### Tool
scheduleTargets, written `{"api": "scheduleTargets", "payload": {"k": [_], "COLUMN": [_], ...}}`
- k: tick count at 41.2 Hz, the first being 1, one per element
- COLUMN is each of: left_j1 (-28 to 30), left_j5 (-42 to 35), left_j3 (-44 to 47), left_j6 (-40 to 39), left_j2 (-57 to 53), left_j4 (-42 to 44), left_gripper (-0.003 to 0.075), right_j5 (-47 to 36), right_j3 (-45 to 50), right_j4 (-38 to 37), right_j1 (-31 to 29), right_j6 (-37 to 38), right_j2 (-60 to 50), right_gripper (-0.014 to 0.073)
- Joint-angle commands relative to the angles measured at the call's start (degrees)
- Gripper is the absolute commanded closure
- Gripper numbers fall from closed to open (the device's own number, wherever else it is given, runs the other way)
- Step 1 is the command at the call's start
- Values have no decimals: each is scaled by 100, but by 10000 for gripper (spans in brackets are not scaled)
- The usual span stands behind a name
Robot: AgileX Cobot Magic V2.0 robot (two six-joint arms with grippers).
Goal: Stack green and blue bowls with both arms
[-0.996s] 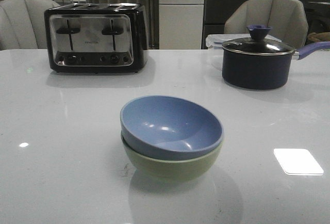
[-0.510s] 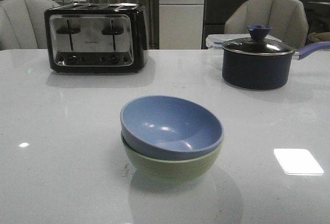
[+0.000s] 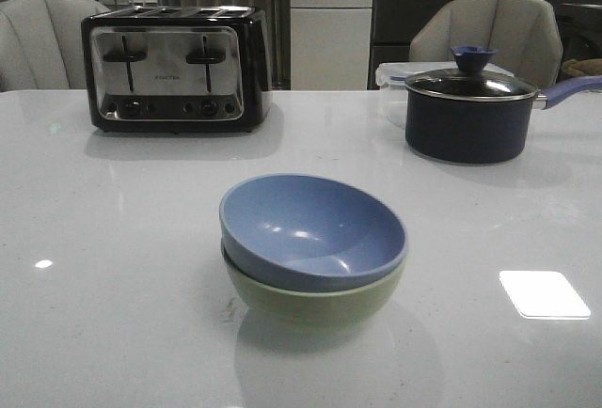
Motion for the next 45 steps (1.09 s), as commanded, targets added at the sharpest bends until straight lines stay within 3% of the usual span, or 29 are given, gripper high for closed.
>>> {"api": "scheduleTargets", "payload": {"k": [1,18,32,41,45], "left_j1": [14,14,14,14,14], "left_j5": [-471,-471,-471,-471,-471], "left_j3": [20,20,20,20,20], "left_j6": [-8,-8,-8,-8,-8], "left_j2": [-111,-111,-111,-111,-111], "left_j4": [-49,-49,-49,-49,-49], "left_gripper": [627,627,627,627,627], "right_j5": [-1151,-2936,-2978,-3396,-3471], "right_j3": [366,2326,2312,2312,2312], "right_j4": [47,52,59,-1373,-1373], "right_j1": [-277,-365,-363,-357,-357], "right_j6": [-43,-43,-10,1904,2054], "right_j2": [-486,-1890,-1861,-1871,-1871], "right_gripper": [538,538,538,538,538]}}
